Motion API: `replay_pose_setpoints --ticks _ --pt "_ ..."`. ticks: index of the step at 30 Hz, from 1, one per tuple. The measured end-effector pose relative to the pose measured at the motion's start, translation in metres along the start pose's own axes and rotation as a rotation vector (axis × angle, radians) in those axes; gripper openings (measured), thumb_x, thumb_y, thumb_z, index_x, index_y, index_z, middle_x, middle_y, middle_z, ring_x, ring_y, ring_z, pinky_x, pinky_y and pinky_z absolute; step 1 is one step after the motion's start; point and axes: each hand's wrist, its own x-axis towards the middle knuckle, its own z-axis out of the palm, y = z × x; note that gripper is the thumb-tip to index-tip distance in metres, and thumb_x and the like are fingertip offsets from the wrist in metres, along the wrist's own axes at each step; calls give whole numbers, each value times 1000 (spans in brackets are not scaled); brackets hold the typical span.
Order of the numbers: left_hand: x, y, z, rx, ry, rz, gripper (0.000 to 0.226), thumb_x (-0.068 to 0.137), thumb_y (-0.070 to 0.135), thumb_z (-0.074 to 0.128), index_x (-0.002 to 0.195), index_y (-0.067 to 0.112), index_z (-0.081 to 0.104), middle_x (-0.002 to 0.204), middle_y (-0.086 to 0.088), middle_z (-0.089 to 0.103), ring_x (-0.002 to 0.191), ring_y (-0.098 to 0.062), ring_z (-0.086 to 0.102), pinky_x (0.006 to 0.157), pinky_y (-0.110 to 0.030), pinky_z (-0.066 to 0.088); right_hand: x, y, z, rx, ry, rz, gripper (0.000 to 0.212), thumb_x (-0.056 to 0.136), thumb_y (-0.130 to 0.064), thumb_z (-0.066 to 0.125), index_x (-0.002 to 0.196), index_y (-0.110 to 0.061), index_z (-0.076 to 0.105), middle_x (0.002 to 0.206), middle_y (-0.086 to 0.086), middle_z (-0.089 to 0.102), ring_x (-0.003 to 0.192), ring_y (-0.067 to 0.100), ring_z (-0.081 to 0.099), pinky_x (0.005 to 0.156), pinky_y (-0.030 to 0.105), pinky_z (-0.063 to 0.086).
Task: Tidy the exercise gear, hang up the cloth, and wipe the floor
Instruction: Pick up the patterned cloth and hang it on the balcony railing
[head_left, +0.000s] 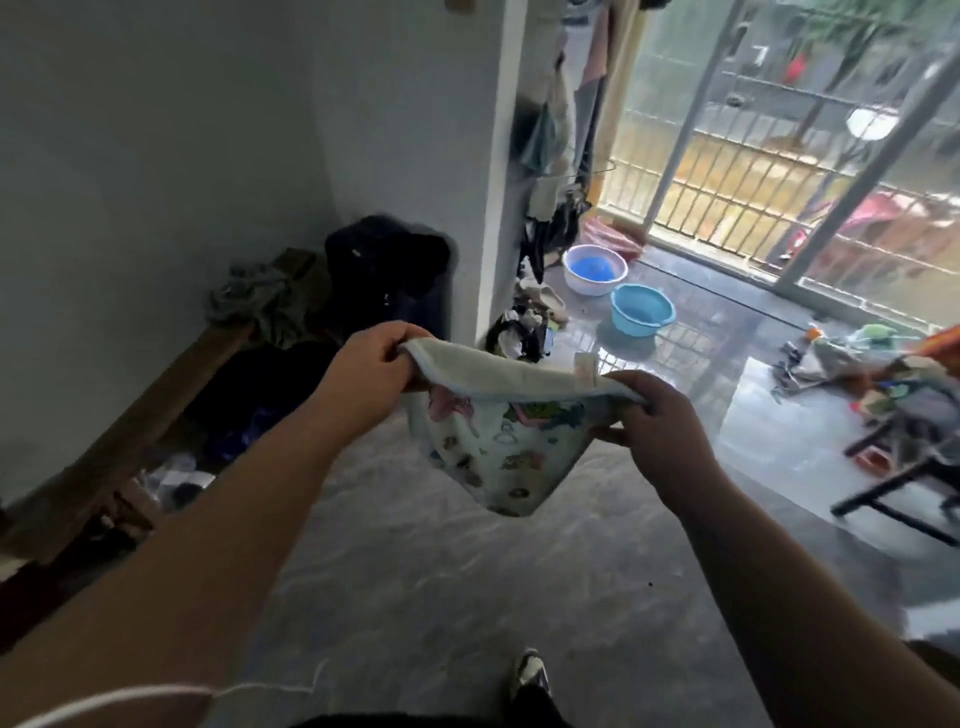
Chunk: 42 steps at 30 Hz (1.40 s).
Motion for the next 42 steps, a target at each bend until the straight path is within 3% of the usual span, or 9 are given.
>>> replay_pose_setpoints --ticks 4,11,14,16,22,30,34,38,42 --pt "28 47 66 72 -97 116 27 91 1 50 101 14 71 92 -1 71 79 -6 66 64 -19 53 -6 -1 -76 -8 150 -7 36 66 -16 52 91 -27 74 97 7 72 94 29 70 83 49 59" --pt "79 131 206 -3 -250 182 29 82 17 49 96 25 72 93 0 73 87 -18 70 82 -42 59 8 25 -223 16 410 -30 32 65 -23 55 90 -29 75 91 -2 74 92 26 70 83 54 58" --pt "105 166 276 -71 -282 209 23 93 7 50 99 15 71 88 -4 71 71 0 66 60 -21 55 24 34 -289 -9 479 -34 28 68 -25 54 88 -31 74 86 -7 74 88 22 70 81 54 59" --pt "126 188 323 -115 -306 209 22 96 7 51 101 13 72 90 -3 72 70 4 65 58 -12 50 40 42 -338 -58 507 -40 29 66 -34 53 87 -38 73 87 -10 74 89 21 70 81 53 59" --pt "195 212 420 -198 -413 145 21 99 24 56 108 13 72 99 -11 75 93 -25 72 75 -32 60 102 61 -438 -220 535 -35 27 79 -25 54 80 -47 70 83 -17 71 85 19 69 78 53 58" --pt "312 227 491 -253 -396 37 40 94 45 58 107 10 72 103 -18 71 94 -33 71 77 -46 61 240 84 -502 -307 527 5 16 94 -22 53 88 -29 67 82 -7 67 81 22 66 76 41 57" --pt "398 231 520 -292 -383 47 33 97 36 58 110 9 70 107 -19 69 96 -33 69 75 -48 61 332 104 -524 -298 550 -17 26 83 -43 49 92 -26 66 83 2 70 83 30 68 76 55 56" --pt "501 241 551 -305 -406 66 27 98 25 57 114 5 67 104 -17 68 93 -31 68 76 -51 60 431 121 -544 -291 583 -2 31 81 -52 46 96 -35 67 85 -2 71 85 27 68 79 55 56" --pt "605 262 586 -288 -455 81 24 98 22 57 115 7 66 101 -13 69 89 -28 70 73 -49 61 517 114 -562 -284 653 49 24 87 -42 53 99 -29 70 88 -4 72 86 22 68 80 51 57"
